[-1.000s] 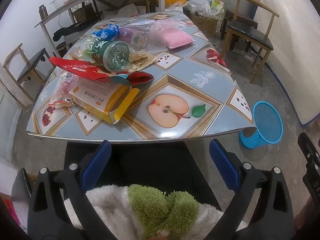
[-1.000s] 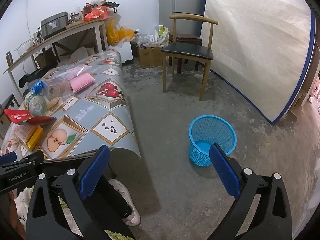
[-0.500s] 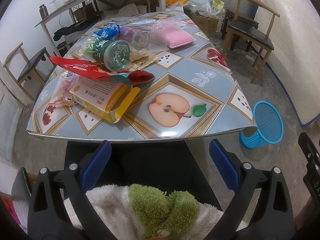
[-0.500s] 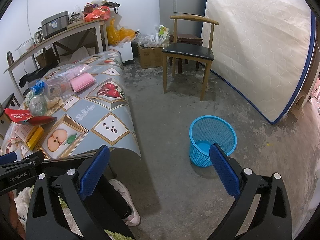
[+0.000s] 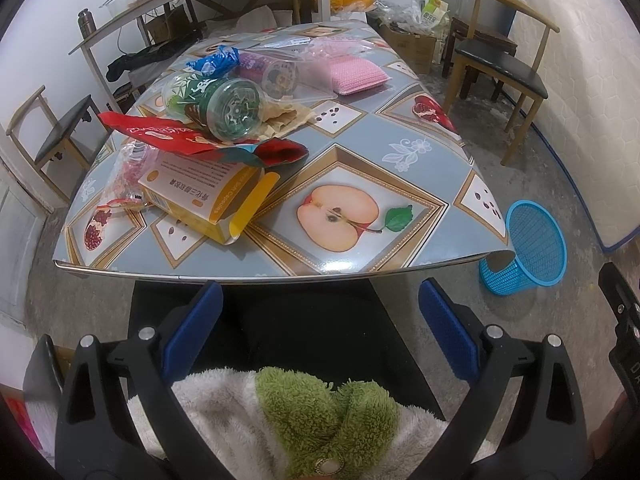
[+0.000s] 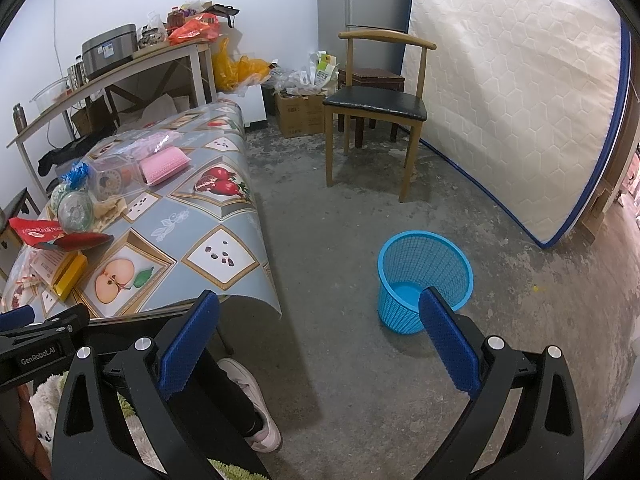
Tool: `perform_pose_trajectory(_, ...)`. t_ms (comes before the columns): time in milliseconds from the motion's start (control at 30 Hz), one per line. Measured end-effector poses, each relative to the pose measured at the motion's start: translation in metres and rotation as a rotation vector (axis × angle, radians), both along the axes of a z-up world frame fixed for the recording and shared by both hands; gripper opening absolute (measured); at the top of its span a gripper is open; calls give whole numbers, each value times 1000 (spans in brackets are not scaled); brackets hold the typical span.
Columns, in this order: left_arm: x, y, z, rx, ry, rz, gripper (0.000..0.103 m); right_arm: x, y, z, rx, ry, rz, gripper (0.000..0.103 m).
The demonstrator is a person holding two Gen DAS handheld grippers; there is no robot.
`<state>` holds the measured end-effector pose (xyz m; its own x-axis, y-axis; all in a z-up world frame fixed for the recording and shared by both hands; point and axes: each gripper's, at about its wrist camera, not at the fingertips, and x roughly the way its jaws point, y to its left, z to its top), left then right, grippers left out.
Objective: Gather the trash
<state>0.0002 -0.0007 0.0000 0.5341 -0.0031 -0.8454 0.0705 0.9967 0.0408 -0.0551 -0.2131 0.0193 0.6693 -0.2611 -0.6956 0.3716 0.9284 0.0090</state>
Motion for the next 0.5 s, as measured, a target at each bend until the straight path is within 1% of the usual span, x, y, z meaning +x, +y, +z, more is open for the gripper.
perform_pose_trajectory(500, 1, 4, 0, 1, 1, 0, 94, 0, 0, 0, 0, -1, -1, 97)
